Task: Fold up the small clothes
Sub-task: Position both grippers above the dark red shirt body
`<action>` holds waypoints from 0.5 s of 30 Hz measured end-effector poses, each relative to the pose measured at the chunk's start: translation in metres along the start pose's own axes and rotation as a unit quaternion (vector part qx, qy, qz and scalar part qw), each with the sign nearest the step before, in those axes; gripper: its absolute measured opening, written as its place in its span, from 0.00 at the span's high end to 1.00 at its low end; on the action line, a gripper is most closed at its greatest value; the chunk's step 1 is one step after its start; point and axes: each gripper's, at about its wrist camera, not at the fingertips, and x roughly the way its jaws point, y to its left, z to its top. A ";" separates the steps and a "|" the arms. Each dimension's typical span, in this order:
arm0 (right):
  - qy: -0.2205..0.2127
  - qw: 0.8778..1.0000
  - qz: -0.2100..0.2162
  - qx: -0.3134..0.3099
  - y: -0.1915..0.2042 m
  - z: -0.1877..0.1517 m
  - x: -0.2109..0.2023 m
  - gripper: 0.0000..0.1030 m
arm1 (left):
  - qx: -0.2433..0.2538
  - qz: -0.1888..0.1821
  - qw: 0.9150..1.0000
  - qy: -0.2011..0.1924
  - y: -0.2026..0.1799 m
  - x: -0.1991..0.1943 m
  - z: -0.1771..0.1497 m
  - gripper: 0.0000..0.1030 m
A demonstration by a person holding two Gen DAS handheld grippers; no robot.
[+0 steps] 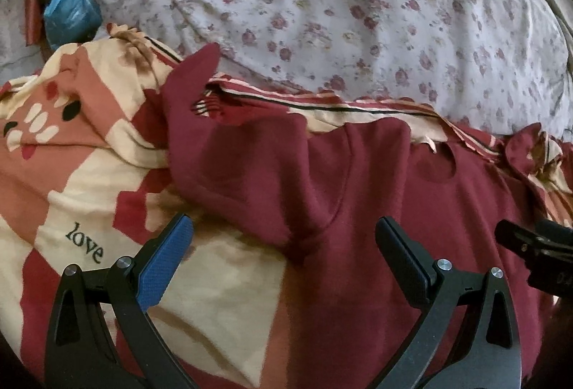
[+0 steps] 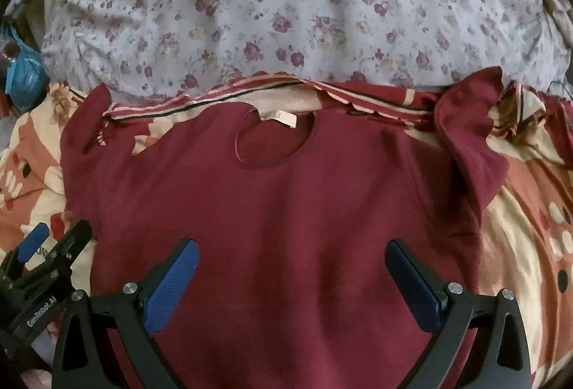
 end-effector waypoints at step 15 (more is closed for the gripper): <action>-0.010 0.998 -0.039 -0.049 0.025 0.000 0.005 0.00 | 0.006 0.018 1.000 -0.007 0.001 -0.001 0.000 0.01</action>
